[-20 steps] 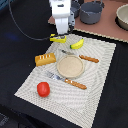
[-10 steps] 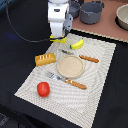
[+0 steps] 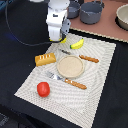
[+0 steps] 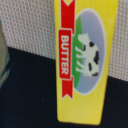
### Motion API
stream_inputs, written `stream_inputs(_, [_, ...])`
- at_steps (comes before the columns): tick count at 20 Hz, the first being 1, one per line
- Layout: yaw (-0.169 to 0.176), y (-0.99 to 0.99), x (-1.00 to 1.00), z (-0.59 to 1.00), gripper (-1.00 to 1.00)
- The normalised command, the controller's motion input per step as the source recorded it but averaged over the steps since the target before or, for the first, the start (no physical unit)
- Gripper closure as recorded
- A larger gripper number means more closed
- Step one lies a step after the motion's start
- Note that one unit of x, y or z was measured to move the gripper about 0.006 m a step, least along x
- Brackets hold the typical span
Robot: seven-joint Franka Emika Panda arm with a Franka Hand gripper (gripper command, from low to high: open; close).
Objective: Interact with the objects in diverse but meaningful ways.
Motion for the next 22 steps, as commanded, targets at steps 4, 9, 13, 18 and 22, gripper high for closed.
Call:
stream_inputs(4, [0.0,0.22,-0.11,-0.24,-1.0])
stream_inputs(9, [0.0,0.16,-0.1,-0.21,-1.0])
stream_inputs(13, [0.0,0.15,-0.08,-0.21,1.0])
stream_inputs(18, [0.0,0.16,-0.05,-0.2,1.0])
stream_inputs(22, [0.0,0.18,-0.03,-0.21,1.0])
